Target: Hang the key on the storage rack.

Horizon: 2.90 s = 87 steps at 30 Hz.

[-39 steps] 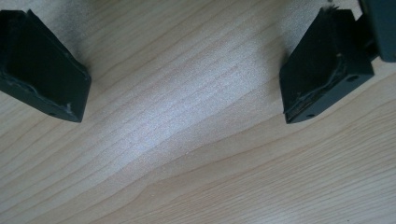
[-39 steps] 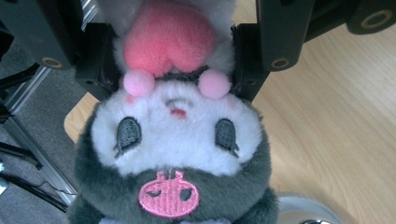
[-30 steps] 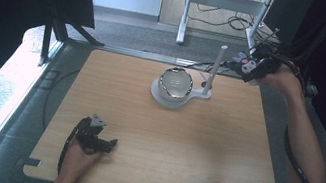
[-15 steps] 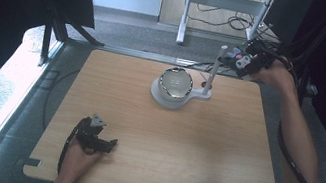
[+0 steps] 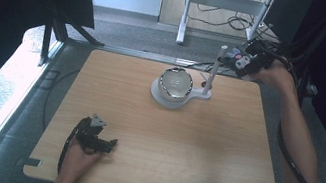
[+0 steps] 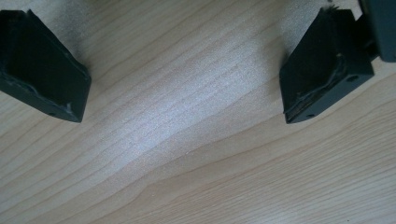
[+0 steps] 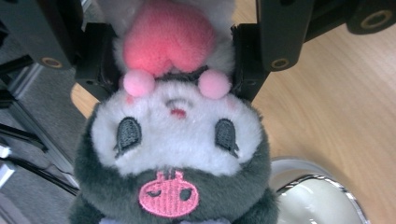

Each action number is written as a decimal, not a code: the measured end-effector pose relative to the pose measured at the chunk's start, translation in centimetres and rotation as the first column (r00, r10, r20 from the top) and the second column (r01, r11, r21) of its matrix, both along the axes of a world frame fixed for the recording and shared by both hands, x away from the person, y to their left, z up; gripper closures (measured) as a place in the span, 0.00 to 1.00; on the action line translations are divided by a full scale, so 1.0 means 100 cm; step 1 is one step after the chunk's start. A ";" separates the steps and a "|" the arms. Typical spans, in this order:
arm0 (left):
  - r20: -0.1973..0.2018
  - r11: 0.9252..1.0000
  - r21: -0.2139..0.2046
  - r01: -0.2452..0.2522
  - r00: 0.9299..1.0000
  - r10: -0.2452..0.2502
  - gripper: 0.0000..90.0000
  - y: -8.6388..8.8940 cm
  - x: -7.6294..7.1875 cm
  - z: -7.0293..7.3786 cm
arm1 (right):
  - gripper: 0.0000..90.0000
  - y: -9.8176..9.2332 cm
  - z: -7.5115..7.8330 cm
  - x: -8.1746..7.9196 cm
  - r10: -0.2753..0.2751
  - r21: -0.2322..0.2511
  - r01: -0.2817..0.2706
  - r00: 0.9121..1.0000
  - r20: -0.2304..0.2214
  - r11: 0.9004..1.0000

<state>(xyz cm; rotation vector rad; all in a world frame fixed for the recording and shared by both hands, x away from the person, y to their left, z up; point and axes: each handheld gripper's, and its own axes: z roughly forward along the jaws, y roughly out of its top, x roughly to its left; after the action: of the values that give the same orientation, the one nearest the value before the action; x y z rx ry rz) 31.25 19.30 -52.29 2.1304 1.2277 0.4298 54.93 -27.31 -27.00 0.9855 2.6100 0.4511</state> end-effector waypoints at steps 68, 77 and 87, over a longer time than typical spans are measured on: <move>0.000 1.000 -0.001 -0.002 1.000 0.002 0.02 0.000 0.000 0.000 | 0.13 0.031 -0.139 0.005 0.004 -0.019 -0.003 0.999 0.034 1.000; 0.000 1.000 -0.001 -0.002 1.000 0.002 0.02 0.000 0.000 0.000 | 0.12 0.026 -0.133 -0.007 0.019 -0.021 -0.018 0.999 0.034 1.000; 0.001 1.000 -0.002 -0.001 1.000 0.001 0.02 0.000 0.000 0.000 | 0.13 0.025 -0.126 -0.027 0.055 0.002 -0.055 0.998 0.039 0.998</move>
<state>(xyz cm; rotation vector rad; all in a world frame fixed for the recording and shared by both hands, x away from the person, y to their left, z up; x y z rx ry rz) 31.23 19.28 -52.31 2.1279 1.2288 0.4303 52.28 -24.78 -39.57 0.8983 2.6074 0.4835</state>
